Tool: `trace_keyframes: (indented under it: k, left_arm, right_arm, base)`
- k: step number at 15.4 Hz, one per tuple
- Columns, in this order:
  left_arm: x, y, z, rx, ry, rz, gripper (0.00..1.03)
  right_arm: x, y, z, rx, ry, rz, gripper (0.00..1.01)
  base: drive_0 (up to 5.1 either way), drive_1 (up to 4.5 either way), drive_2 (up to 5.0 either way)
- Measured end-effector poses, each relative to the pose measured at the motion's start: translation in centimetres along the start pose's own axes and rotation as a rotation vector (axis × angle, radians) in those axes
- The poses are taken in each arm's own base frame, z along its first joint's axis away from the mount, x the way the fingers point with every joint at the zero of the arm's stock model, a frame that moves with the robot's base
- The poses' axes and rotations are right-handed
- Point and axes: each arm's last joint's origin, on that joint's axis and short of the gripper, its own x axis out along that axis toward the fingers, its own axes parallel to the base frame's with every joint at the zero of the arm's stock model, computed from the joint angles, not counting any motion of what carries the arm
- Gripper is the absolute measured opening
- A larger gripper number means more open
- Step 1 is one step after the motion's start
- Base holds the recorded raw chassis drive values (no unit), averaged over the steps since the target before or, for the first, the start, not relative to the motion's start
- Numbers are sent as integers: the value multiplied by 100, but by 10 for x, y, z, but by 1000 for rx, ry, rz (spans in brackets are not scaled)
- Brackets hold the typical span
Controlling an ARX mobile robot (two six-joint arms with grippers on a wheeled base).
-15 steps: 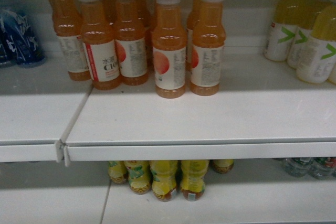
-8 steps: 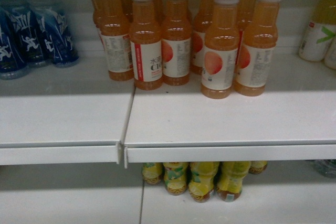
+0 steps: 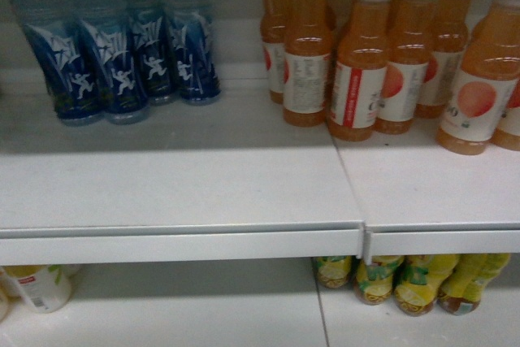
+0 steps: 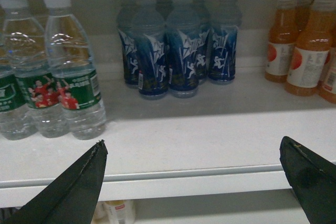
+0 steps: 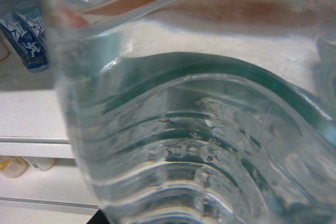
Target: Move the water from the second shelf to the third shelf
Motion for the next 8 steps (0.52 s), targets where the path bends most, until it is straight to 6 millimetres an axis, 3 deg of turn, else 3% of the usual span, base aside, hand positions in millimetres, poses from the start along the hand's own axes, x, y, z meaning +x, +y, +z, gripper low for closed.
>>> trace_keyframes:
  k: [8]
  left_arm:
    - [0, 0, 0, 0, 1, 0, 98]
  right_arm:
    - [0, 0, 0, 0, 0, 0, 39]
  base:
    - [-512, 233, 233]
